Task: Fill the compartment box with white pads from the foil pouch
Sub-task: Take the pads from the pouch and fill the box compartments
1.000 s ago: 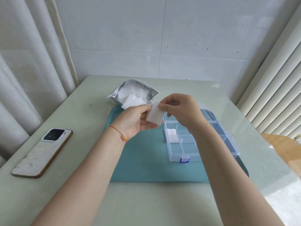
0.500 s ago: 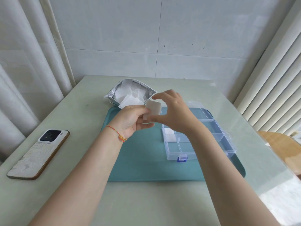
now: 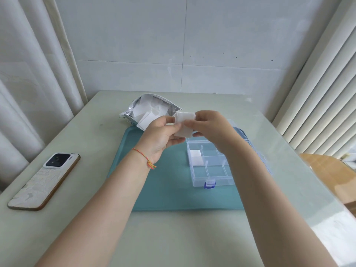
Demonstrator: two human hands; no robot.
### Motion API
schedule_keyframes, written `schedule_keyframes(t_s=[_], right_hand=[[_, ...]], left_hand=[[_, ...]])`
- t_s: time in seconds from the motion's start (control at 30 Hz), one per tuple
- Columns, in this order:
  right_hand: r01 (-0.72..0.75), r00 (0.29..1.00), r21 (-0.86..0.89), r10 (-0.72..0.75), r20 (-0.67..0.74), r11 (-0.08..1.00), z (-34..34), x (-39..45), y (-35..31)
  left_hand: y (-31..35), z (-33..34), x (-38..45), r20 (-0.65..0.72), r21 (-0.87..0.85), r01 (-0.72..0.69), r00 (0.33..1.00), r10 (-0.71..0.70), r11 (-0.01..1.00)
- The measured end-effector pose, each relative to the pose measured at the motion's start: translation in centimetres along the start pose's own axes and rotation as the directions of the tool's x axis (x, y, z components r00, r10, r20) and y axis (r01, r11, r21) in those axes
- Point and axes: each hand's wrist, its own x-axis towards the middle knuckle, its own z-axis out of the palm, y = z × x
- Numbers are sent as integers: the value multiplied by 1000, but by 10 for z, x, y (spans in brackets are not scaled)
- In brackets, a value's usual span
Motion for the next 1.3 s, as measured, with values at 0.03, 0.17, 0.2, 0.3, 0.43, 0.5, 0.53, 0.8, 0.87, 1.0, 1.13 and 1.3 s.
schedule_keyframes(t_s=[0.03, 0.17, 0.2, 0.3, 0.43, 0.5, 0.53, 0.8, 0.87, 1.0, 1.13, 1.3], right_hand=[[-13, 1000, 20, 13, -9, 1000, -2, 0, 3], [-103, 994, 22, 104, -41, 994, -21, -5, 21], [-138, 990, -17, 137, -42, 990, -25, -8, 25], [-209, 978, -81, 208, -18, 975, -28, -13, 36], [-234, 972, -177, 233, -26, 956, -16, -9, 45], [-216, 975, -264, 220, -14, 940, -12, -5, 48], [-210, 976, -315, 218, -7, 926, -10, -2, 49], [-203, 971, -514, 238, 0, 833, 3, 5, 50], [-201, 970, -545, 242, 5, 814, 3, 6, 50], [-176, 965, -629, 260, 44, 757, 4, 7, 53], [-142, 973, -655, 226, 44, 742, 0, 5, 49], [-90, 974, -682, 208, 94, 726, -4, 3, 43]], left_hand=[[-1, 5, 0, -9, 20, -3, 1000, 3, 1000], [-11, 14, 4, -66, 321, -25, 997, 49, 947], [-15, 15, 5, -81, 419, -15, 995, 54, 908], [-24, 16, 7, -100, 596, 56, 995, 4, 801], [-32, 19, 8, -92, 592, 90, 995, -43, 801], [-33, 20, 7, -90, 572, 88, 995, -44, 815], [-33, 19, 8, -89, 568, 85, 995, -42, 818], [-36, 21, 11, -23, 789, 19, 1000, -2, 614], [-31, 25, 12, 59, 934, -78, 996, 66, 347], [-18, 33, 13, 231, 972, -228, 971, 56, -50], [-13, 40, 15, 246, 959, -252, 967, -61, -130], [-13, 37, 15, 184, 970, -208, 966, -184, -125]])
